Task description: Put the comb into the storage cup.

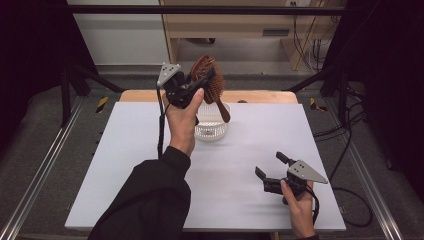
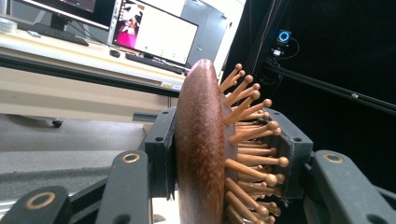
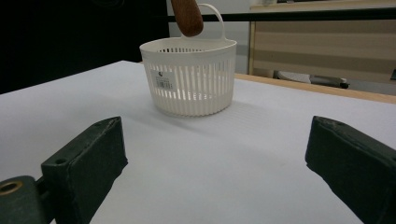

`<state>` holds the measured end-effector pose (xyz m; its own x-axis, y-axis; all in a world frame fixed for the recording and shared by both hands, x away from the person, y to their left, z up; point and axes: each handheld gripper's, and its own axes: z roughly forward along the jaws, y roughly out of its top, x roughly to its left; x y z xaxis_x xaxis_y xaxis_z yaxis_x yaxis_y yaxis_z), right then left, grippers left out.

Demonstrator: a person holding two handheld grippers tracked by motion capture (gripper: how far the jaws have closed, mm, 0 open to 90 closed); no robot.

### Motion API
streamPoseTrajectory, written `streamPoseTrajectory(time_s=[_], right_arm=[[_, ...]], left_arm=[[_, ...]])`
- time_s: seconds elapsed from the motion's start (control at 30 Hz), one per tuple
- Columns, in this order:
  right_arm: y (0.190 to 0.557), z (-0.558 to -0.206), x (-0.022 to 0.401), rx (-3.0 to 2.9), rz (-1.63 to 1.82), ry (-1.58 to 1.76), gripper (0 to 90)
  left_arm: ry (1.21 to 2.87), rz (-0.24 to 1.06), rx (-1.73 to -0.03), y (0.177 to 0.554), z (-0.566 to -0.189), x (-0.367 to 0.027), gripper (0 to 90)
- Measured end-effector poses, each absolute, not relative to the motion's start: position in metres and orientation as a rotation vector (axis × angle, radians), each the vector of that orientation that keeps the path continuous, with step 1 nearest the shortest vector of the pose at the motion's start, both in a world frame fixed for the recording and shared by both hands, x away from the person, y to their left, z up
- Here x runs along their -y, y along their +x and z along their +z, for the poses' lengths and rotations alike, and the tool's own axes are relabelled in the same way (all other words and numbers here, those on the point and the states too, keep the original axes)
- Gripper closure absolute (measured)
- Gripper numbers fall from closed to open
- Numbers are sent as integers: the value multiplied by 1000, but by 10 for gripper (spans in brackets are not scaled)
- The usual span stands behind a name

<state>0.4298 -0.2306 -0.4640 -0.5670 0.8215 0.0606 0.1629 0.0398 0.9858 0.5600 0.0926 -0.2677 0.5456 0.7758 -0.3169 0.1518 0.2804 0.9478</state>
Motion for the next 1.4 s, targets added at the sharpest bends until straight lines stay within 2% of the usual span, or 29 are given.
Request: streamPoseTrajectory(time_s=[0.7,1.4], right_arm=[[429,-464,229,-1779,1574,981,49],[430,-464,229,-1778,1588,985,48]], left_arm=[[1219,546,-980,576,-274,-110,506],[1246,581,-998,591,-286,-110,506]])
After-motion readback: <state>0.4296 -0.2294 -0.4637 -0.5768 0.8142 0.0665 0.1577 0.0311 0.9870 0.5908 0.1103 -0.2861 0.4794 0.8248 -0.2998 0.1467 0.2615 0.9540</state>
